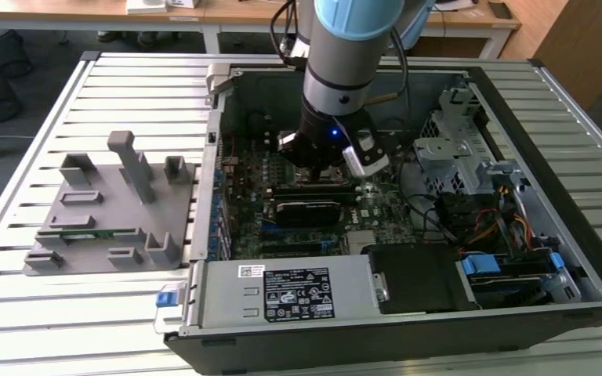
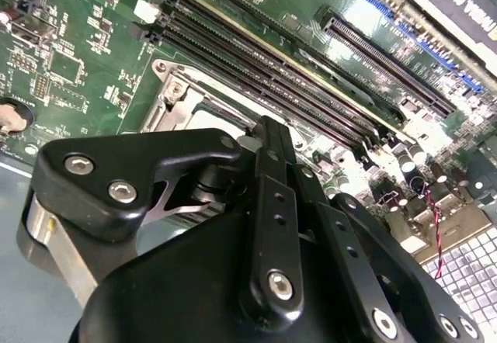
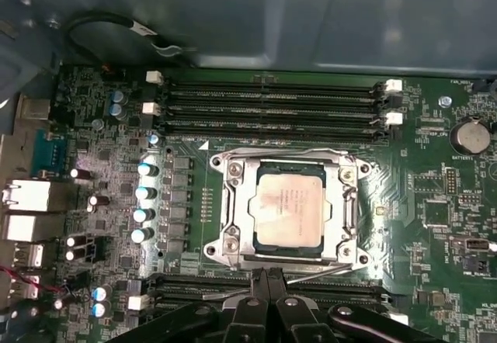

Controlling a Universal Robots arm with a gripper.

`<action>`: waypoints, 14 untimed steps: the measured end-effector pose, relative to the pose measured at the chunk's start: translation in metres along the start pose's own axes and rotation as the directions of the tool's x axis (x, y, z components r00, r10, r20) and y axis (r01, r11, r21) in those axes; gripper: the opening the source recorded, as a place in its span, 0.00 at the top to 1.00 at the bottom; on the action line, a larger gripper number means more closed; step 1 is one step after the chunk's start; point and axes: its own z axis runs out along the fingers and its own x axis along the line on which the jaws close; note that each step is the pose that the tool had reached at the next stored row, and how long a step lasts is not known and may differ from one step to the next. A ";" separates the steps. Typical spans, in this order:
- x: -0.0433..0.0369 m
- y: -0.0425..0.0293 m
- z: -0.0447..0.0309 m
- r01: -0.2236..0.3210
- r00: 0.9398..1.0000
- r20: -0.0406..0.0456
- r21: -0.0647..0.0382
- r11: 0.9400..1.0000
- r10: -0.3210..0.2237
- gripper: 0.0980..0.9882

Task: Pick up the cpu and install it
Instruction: 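Install the second cpu locking lever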

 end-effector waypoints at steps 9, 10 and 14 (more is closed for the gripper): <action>0.0003 -0.0068 0.0009 -0.001 1.000 -0.012 -0.040 0.999 0.000 0.98; 0.0004 -0.0081 0.0008 0.000 1.000 -0.012 -0.043 0.999 0.000 0.98; 0.0044 -0.0121 0.0015 0.000 1.000 -0.011 -0.058 0.998 -0.001 0.98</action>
